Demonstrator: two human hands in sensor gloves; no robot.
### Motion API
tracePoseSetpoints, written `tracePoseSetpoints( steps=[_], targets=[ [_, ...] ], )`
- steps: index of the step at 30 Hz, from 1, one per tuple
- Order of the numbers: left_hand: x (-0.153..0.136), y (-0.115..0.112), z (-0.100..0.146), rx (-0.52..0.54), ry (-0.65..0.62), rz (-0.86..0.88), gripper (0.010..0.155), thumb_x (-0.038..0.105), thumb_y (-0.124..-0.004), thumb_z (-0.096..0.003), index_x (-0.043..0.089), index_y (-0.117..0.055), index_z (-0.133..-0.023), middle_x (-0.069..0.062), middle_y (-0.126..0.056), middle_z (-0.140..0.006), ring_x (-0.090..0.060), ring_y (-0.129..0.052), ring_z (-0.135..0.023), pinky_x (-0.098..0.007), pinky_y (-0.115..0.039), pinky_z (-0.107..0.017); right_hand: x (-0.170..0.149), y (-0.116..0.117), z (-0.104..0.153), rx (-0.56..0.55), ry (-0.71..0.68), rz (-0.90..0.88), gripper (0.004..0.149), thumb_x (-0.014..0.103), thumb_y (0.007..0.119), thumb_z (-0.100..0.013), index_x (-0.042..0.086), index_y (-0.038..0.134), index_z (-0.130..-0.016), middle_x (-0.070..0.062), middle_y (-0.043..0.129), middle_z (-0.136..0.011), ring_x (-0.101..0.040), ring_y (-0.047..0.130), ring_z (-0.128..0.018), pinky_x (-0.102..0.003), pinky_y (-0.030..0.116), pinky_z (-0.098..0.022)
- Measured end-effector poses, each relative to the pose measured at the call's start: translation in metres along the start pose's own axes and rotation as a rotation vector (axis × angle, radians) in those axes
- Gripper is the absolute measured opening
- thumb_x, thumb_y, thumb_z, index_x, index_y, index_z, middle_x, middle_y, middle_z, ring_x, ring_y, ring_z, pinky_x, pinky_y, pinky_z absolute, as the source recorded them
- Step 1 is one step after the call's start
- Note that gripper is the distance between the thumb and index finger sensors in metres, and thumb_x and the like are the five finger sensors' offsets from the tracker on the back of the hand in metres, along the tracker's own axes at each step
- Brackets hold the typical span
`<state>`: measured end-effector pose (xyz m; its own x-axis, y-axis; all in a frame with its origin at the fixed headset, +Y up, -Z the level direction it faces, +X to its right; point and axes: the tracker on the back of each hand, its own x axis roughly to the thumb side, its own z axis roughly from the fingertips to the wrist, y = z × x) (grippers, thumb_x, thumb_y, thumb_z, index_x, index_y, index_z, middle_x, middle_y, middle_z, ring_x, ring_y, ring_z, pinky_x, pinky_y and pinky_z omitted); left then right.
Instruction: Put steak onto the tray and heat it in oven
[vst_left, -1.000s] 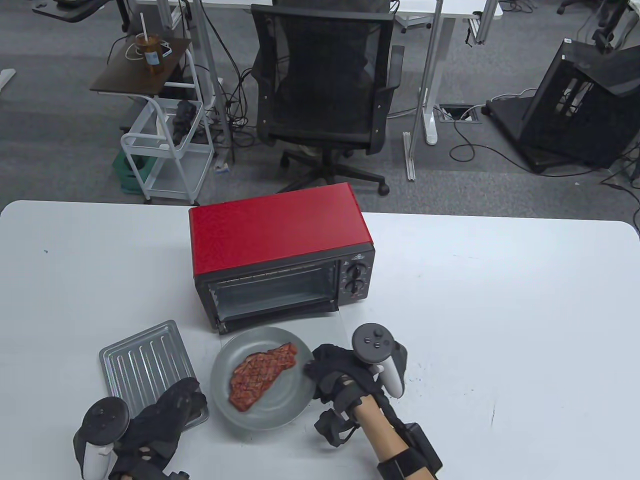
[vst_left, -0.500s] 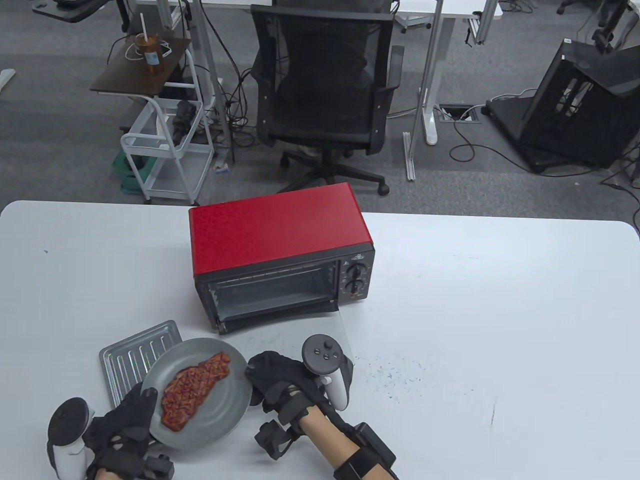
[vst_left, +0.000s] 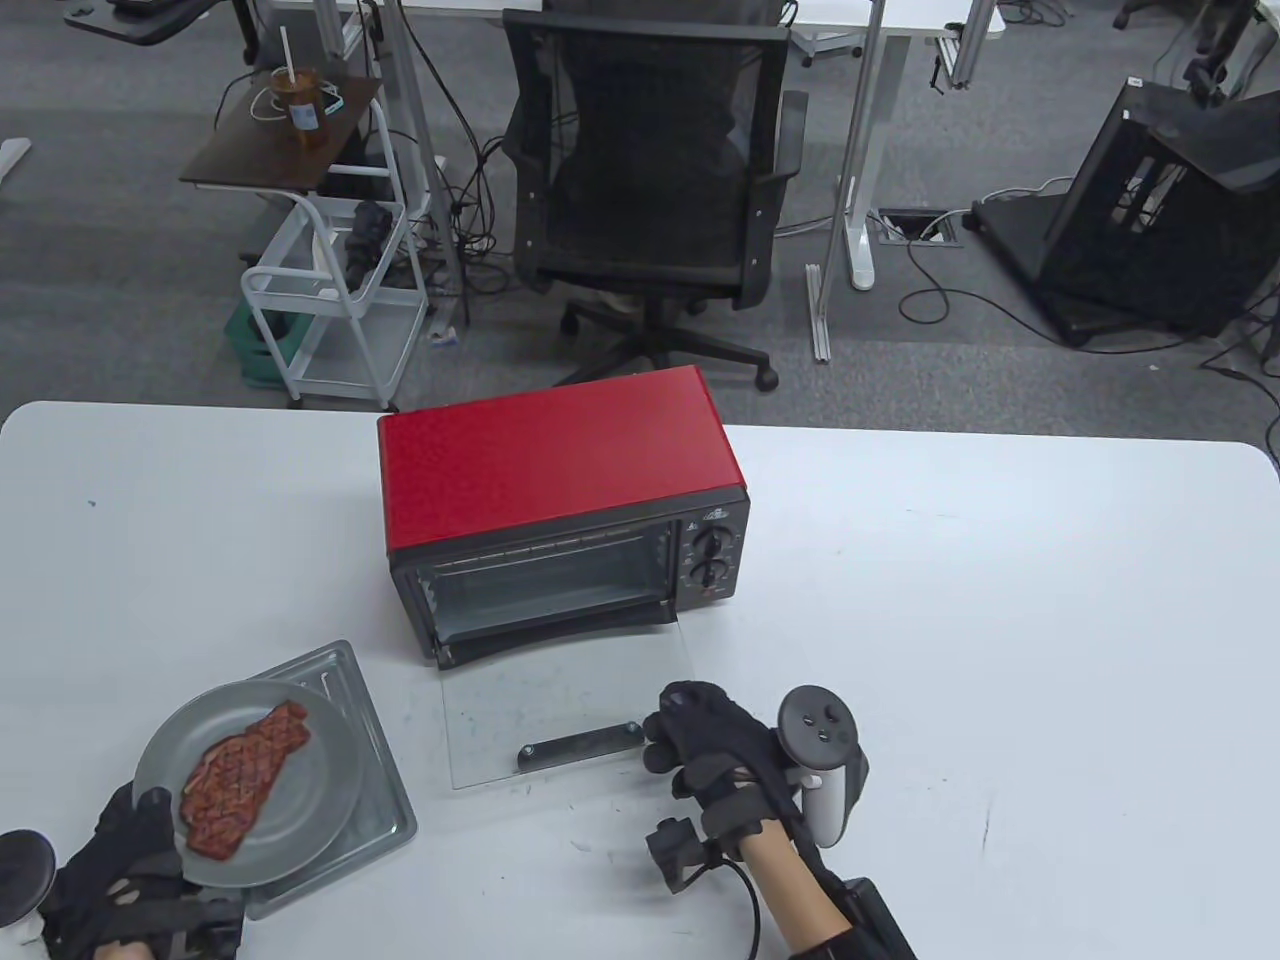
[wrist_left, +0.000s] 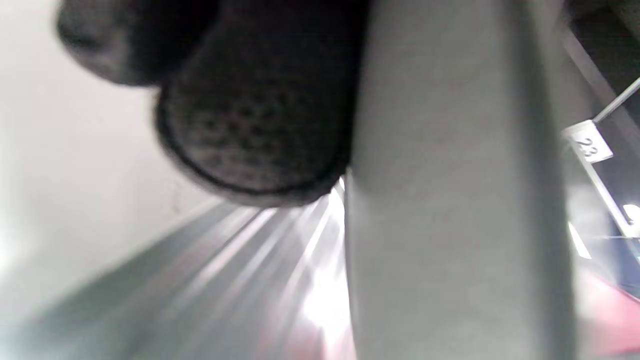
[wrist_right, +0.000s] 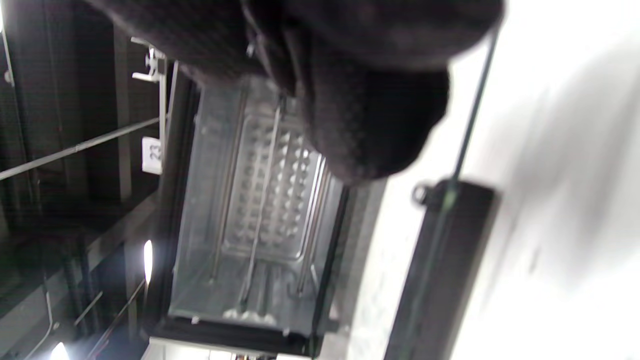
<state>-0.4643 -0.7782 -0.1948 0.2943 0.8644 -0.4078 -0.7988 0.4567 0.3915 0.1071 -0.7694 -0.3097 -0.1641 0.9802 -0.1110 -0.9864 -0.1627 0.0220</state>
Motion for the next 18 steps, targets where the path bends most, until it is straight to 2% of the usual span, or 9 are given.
tracePoseSetpoints(
  steps=[6,10,12,18],
  targets=[
    [-0.001,0.005,0.001,0.090,0.042,-0.135,0.054,0.041,-0.064,-0.0463,0.012,-0.065,-0.092,-0.003,-0.104,-0.065,-0.018,-0.108,-0.016,-0.035,-0.088,-0.021,-0.012,-0.027,0.005,-0.048,-0.008,-0.026,0.054,0.036,0.072,-0.049,-0.006,0.069,-0.084,-0.025,0.088,-0.064,-0.030,0.098,-0.036,-0.016,0.085,-0.009],
    [0.004,0.007,0.003,0.158,0.031,-0.221,0.054,0.042,-0.064,-0.0462,0.012,-0.065,-0.091,-0.002,-0.104,-0.065,-0.015,-0.107,-0.012,-0.033,-0.088,-0.019,-0.019,-0.035,0.008,-0.110,-0.031,-0.086,0.053,0.035,0.072,-0.049,-0.006,0.070,-0.083,-0.025,0.088,-0.063,-0.030,0.098,-0.035,-0.016,0.085,-0.008],
    [0.005,0.008,0.004,0.159,0.020,-0.219,0.054,0.041,-0.064,-0.0464,0.012,-0.065,-0.091,-0.002,-0.104,-0.065,-0.016,-0.107,-0.012,-0.034,-0.088,-0.020,-0.021,-0.036,0.009,-0.106,-0.031,-0.084,0.053,0.035,0.072,-0.049,-0.006,0.070,-0.083,-0.024,0.088,-0.063,-0.030,0.098,-0.035,-0.016,0.085,-0.008],
    [0.019,0.008,0.012,0.247,-0.058,-0.335,0.054,0.042,-0.063,-0.0464,0.012,-0.065,-0.091,-0.001,-0.104,-0.065,-0.015,-0.107,-0.012,-0.034,-0.088,-0.020,-0.028,-0.041,0.011,-0.105,-0.031,-0.070,0.053,0.035,0.072,-0.049,-0.006,0.070,-0.083,-0.025,0.088,-0.064,-0.030,0.098,-0.035,-0.016,0.085,-0.008]
  ],
)
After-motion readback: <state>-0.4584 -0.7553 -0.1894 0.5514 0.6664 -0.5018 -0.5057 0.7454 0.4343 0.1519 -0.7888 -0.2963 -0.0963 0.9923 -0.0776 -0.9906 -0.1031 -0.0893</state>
